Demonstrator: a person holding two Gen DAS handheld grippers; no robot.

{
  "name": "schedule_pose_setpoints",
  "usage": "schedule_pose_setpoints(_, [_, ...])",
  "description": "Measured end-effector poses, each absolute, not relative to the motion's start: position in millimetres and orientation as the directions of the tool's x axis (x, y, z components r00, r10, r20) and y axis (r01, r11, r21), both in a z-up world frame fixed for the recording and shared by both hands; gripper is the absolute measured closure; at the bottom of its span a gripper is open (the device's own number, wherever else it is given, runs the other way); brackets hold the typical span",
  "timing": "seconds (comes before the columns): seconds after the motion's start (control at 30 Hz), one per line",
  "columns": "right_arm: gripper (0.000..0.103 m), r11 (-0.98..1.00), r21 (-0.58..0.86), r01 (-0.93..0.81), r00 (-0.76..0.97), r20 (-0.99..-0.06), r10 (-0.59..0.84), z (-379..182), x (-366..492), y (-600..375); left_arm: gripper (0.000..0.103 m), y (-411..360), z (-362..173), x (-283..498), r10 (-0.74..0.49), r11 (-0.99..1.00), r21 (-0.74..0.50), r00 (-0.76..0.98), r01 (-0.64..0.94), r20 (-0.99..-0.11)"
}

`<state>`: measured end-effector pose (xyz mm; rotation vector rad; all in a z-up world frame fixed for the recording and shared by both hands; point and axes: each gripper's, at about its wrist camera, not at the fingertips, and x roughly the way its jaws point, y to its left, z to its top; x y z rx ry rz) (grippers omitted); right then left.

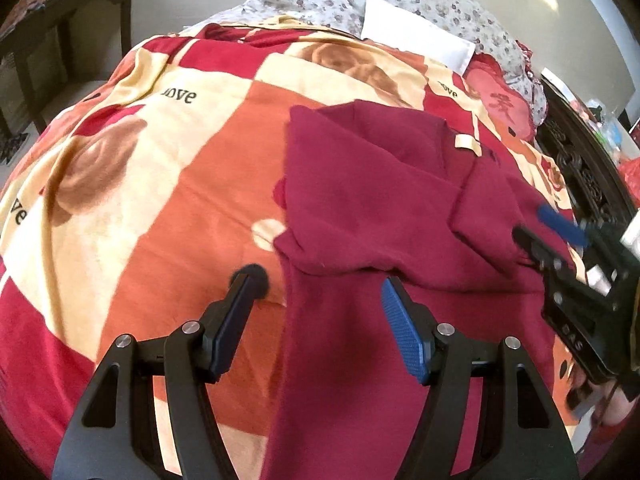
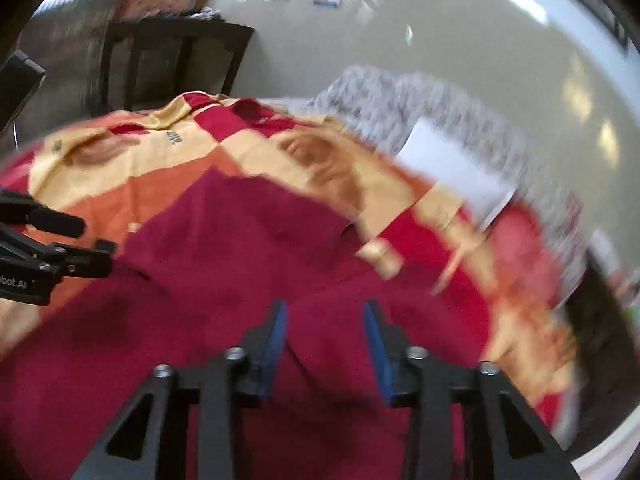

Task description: Fold small clothes

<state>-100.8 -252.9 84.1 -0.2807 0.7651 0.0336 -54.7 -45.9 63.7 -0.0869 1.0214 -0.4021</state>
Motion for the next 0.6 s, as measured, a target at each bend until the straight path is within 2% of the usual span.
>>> schedule_pose_setpoints(0.07, [0.062,0.989,-0.107,-0.103,0.712,-0.702,-0.002,86,-111,-272,0.037,-46,66,-53,-0.381,0.918,-0.267,0.463,0.295,-0.800])
schedule_pose_setpoints(0.13, [0.058,0.997,-0.071,-0.044,0.704,-0.710,-0.019,89,-126,-288,0.037,-52,69,-51,-0.420,0.901,-0.296,0.467,0.317,-0.778])
schedule_pose_setpoints(0.23, [0.058,0.999,-0.025,0.027,0.689,-0.724,-0.037,88,-149,-316,0.037,-74,76,-48,-0.476,0.869,-0.322,0.457,0.377,-0.751])
schedule_pose_setpoints(0.37, [0.057,0.984,0.110,0.140,0.693,-0.720,-0.018,88,-189,-350,0.037,-122,80,-41,-0.578,0.790,-0.360,0.407,0.496,-0.707])
schedule_pose_setpoints(0.6, [0.057,0.941,0.240,0.240,0.694,-0.720,0.007,79,-232,-385,0.037,-196,70,-23,-0.573,0.751,-0.307,0.345,0.585,-0.744])
